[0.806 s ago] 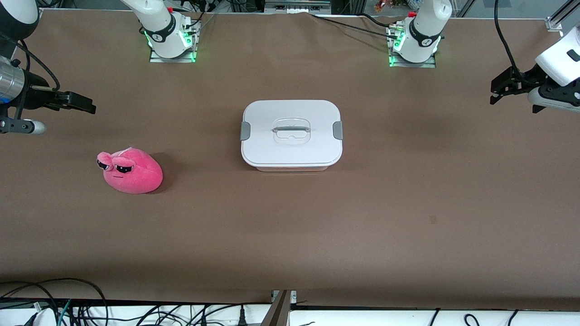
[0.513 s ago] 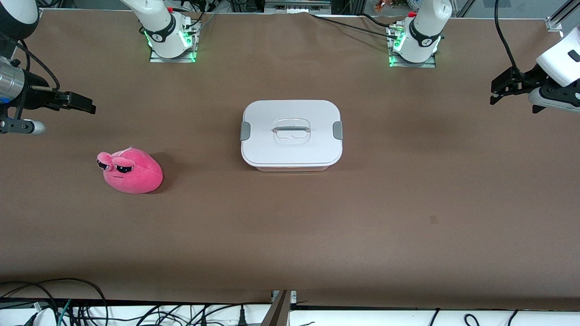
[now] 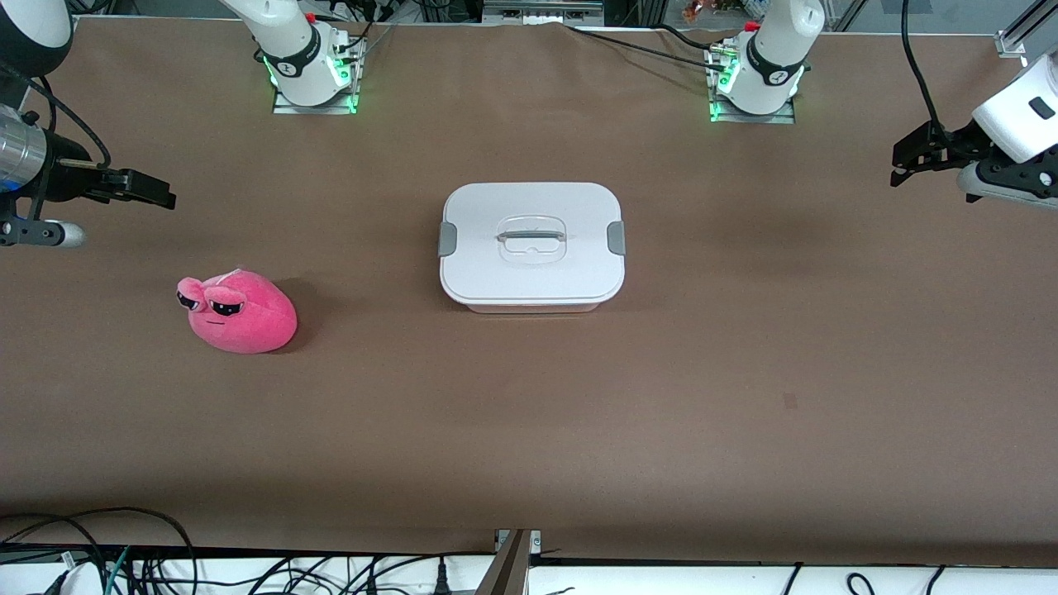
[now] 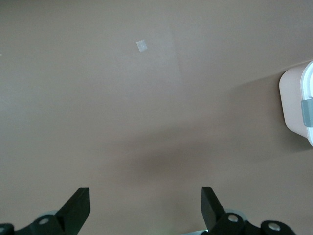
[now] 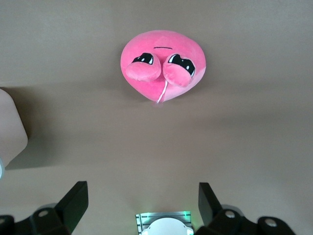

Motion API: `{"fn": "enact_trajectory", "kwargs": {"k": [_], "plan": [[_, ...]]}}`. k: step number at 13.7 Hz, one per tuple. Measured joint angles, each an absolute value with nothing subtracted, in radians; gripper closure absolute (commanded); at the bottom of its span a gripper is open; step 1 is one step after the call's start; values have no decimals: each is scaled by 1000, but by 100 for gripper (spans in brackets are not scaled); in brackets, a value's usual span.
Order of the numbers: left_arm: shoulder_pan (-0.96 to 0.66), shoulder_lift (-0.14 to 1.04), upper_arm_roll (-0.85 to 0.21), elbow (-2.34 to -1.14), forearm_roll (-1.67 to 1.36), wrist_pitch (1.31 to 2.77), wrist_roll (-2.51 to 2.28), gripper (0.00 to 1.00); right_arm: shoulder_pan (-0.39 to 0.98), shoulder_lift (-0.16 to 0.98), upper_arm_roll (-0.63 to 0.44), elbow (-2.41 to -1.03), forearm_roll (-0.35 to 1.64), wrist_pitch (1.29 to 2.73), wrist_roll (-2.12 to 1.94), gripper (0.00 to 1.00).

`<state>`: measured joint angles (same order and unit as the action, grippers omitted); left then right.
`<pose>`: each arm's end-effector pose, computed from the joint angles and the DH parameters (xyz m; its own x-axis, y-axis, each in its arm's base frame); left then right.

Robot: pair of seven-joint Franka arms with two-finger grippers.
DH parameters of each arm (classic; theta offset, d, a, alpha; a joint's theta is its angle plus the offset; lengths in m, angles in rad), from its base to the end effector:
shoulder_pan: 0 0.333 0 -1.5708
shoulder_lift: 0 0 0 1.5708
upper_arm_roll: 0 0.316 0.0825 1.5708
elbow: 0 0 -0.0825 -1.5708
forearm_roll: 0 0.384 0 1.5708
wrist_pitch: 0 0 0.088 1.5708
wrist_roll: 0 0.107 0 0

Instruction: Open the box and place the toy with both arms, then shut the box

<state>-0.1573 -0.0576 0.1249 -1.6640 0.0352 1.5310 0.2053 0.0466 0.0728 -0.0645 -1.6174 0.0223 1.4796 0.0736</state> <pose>0.5306 -0.0114 0.6085 0.9688 -0.2346 -0.0799 -0.2363 -0.9716 -0.0120 0.5600 -0.0063 0.5554 0.9737 -0.0897 -0.2096 -0.0922 -0.9957 -0.0021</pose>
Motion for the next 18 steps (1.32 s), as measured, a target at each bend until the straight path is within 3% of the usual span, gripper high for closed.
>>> {"fn": "enact_trajectory", "kwargs": {"k": [7,13,18], "plan": [[-189,-8,35,-1662,-43,1471,312,0,46,73,-65,-1617,22,1481,74,0],[-199,140,-153,-1643,-84,1481,578,0,45,73,-65,-1617,22,1482,74,0],[-226,328,-376,-1576,-77,1697,602,0,44,74,-64,-1617,22,1482,74,0]]}}
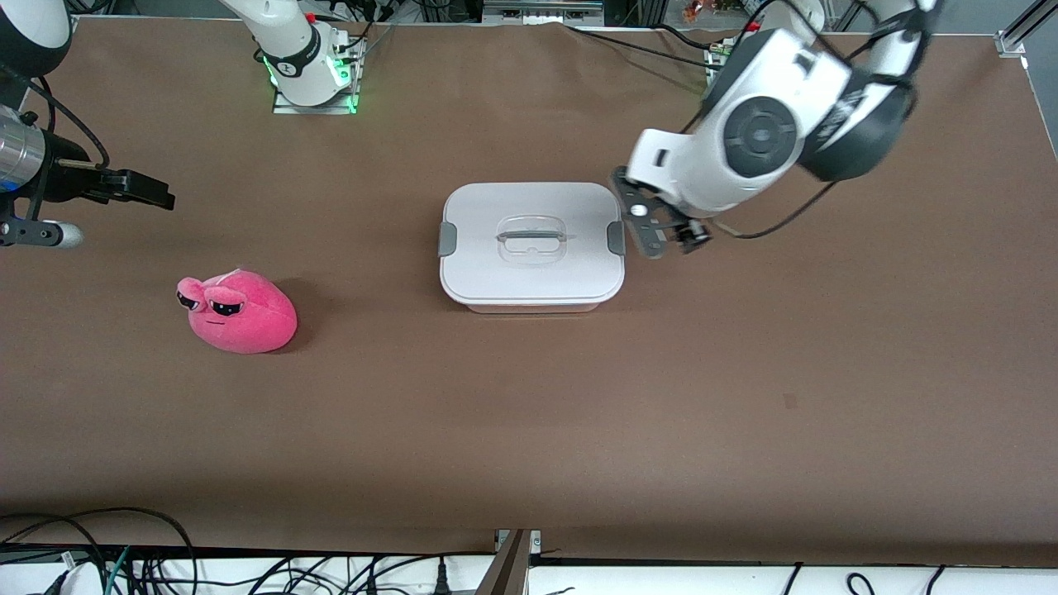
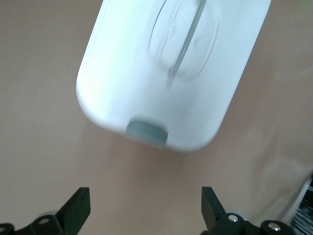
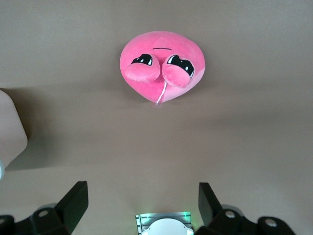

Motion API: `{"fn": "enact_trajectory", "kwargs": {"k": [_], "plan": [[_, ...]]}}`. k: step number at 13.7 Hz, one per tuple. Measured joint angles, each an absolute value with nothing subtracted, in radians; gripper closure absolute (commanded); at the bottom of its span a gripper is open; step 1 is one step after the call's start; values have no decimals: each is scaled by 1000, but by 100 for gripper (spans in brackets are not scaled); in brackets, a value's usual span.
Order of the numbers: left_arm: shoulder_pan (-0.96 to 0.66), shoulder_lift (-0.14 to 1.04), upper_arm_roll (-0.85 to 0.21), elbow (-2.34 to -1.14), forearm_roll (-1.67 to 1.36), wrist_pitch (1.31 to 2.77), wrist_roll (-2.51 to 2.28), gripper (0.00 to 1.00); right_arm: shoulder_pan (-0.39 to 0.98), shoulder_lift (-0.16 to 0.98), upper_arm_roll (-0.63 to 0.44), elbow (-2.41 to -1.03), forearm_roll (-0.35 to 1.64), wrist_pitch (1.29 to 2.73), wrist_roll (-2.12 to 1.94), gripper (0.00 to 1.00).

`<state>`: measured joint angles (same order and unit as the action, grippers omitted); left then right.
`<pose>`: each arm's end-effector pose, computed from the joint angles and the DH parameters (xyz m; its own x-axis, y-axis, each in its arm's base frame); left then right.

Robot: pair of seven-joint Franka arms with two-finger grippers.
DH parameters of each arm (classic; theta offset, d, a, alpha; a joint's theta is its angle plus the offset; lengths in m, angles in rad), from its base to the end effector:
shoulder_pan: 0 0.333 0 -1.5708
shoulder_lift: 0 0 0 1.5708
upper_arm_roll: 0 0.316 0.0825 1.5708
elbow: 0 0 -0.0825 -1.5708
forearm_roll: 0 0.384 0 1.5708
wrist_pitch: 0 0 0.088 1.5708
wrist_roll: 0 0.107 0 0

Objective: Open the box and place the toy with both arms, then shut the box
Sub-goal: 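Move the left gripper over the white lid and grasp its handle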

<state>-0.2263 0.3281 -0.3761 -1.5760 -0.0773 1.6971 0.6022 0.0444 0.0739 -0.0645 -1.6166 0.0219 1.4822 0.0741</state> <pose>0.5305 -0.3429 0.4490 0.3747 -0.9261 -0.0440 -0.8902 -0.3727 0.2620 0.5606 -0.0076 0.5553 0.9739 -0.0925 -0.2073 -0.0949 -0.9955 -0.0016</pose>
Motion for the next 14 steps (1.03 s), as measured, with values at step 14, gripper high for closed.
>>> {"fn": "enact_trajectory", "kwargs": {"k": [14], "plan": [[-482,530,-390,-1566,105,2071,617,0,44,82,-64,-1617,22,1483,74,0]]}}
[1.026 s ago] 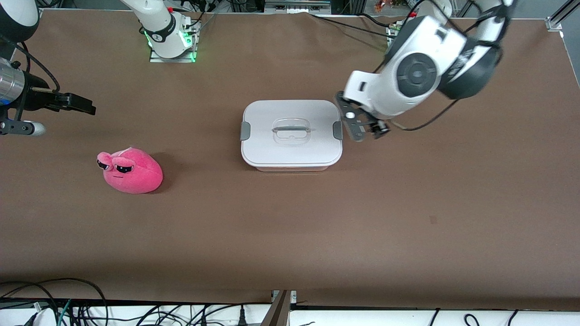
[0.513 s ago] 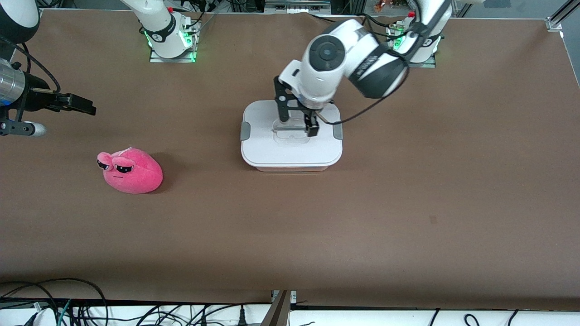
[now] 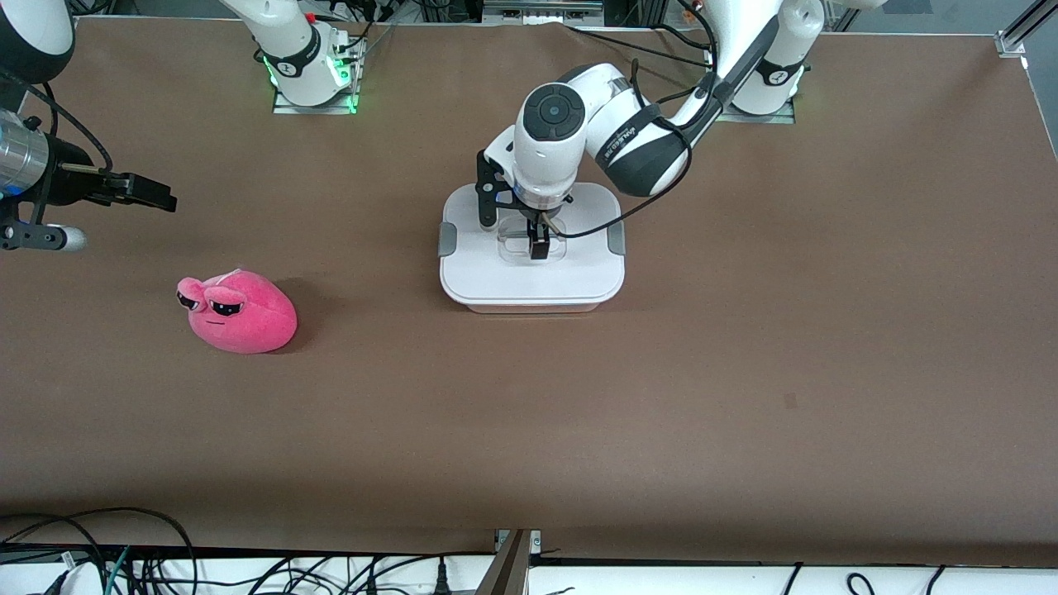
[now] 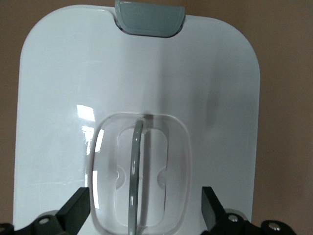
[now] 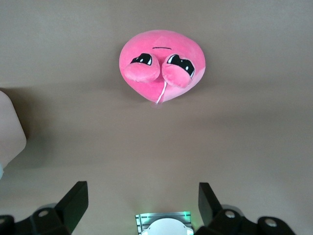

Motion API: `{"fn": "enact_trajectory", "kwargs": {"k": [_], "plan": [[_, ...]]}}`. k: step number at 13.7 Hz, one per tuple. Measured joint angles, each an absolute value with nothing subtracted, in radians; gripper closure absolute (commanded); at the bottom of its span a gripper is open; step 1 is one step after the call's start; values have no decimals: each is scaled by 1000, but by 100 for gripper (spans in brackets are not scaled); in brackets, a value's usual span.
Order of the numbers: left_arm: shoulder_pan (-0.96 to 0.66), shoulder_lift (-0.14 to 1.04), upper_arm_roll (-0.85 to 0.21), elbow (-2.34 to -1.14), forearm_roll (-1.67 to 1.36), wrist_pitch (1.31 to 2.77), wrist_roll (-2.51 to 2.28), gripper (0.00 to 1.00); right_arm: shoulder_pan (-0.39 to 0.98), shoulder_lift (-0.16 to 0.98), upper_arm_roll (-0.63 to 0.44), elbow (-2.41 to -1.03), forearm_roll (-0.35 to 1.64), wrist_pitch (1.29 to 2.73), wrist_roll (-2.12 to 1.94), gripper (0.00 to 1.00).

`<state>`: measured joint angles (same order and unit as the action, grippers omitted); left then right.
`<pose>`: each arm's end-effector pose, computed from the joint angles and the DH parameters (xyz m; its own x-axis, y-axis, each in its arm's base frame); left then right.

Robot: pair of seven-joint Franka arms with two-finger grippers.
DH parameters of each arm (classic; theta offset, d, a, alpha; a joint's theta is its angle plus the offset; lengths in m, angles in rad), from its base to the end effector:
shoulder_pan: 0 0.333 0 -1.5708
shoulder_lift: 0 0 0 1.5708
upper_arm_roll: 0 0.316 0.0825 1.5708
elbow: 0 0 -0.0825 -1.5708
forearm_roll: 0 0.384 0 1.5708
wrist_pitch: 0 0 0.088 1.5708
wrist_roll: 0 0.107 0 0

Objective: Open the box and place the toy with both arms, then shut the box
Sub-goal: 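Move the left gripper over the white lid and grasp its handle, then lift the lid with the left gripper and set it beside the pink box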

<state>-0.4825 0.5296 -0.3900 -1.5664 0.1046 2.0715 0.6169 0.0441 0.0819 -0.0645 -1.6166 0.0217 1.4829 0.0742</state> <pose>0.4760 -0.4990 0.3555 0.0840 -0.9939 0.0713 -0.9942 -0.0788 0.0728 0.5625 -0.0077 0.5509 0.9723 -0.0930 -0.2144 -0.0953 -0.9955 -0.0004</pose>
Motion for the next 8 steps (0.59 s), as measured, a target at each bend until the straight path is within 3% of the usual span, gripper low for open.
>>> {"fn": "enact_trajectory", "kwargs": {"k": [2,3,4,8], "plan": [[-487,531,-391,-1566,121,2071,620,68,44,82,-64,-1617,22,1483,74,0],[-488,533,-391,-1566,121,2071,624,91,44,83,-64,-1617,22,1483,74,0],[-489,535,-391,-1566,121,2071,626,100,44,83,-64,-1617,22,1483,74,0],[-489,538,-391,-1566,121,2072,632,100,44,85,-64,-1617,21,1483,74,0]]}}
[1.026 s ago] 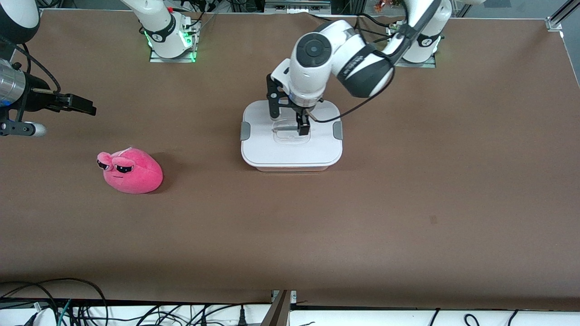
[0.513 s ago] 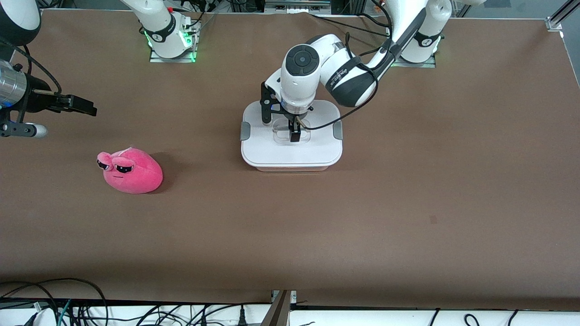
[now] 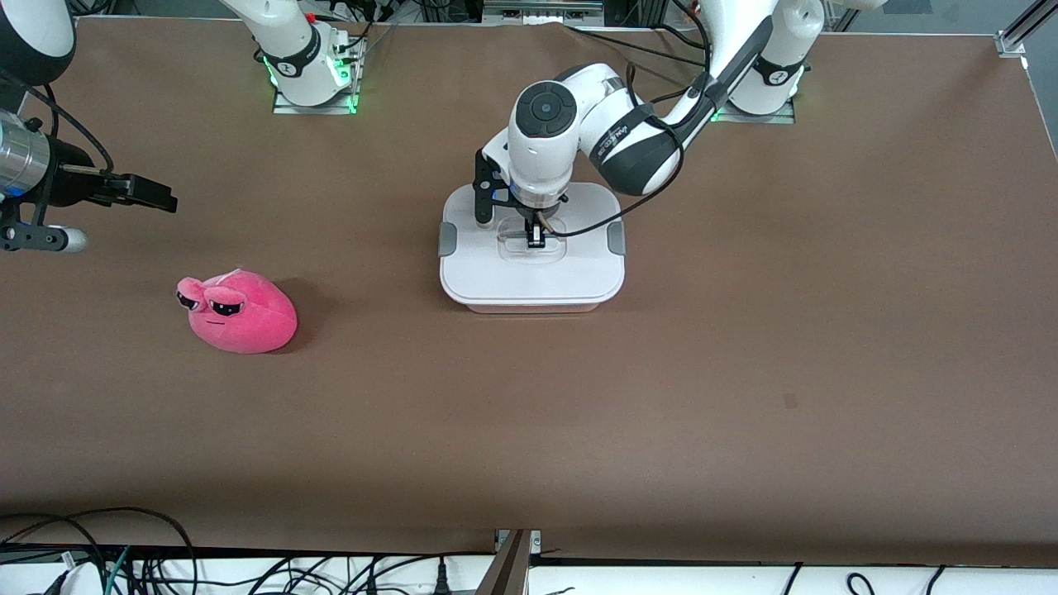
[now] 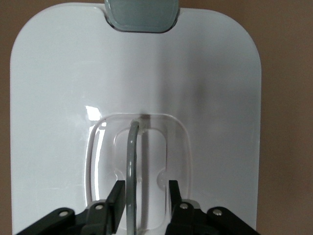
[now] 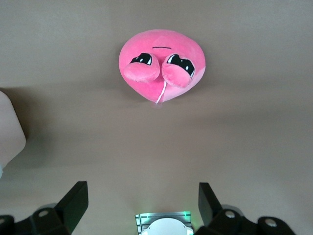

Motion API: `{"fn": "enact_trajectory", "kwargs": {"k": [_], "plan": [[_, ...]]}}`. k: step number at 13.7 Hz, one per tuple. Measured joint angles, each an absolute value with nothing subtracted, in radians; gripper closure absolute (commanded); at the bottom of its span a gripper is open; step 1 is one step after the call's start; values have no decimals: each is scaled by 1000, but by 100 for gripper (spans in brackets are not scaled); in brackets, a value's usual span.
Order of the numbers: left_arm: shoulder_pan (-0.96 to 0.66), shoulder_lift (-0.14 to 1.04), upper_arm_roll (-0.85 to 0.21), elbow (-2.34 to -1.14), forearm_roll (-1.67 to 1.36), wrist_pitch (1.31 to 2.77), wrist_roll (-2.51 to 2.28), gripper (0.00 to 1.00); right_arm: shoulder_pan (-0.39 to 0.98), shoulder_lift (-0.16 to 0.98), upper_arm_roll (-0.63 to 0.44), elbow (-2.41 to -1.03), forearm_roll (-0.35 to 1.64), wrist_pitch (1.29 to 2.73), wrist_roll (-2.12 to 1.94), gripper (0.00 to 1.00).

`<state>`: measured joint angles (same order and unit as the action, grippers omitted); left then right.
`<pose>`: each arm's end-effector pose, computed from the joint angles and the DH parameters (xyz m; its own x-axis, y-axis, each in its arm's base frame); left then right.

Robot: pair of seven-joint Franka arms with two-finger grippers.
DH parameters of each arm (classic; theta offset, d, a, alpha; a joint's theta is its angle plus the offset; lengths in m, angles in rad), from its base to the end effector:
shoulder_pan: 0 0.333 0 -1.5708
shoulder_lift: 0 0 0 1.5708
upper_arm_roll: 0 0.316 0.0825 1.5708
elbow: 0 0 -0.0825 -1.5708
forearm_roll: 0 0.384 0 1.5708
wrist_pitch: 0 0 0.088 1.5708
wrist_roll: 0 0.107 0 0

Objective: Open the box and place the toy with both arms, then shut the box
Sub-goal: 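Lift the lid with the left gripper and set it beside the pink box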

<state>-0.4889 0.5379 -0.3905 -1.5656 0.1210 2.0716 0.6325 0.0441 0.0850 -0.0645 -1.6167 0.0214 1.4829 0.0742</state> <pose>0.4735 -0.5019 0.3505 0.0539 -0.9967 0.0611 -0.9966 -0.0499 0.0663 0.5631 -0.0077 0.5491 0.9716 -0.0930 -0.2174 -0.0952 -0.9955 0.0004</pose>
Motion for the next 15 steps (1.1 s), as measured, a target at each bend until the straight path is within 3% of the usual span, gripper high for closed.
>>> {"fn": "enact_trajectory", "kwargs": {"k": [7,11,15], "plan": [[-488,520,-390,-1528,126,2019,640,100,44,85,-64,-1617,21,1484,75,0],[-456,448,-387,-1435,126,1760,676,100,43,85,-65,-1617,21,1487,75,0],[-295,427,-381,-1338,126,1545,850,100,39,104,-76,-1615,21,1491,74,0]]}}
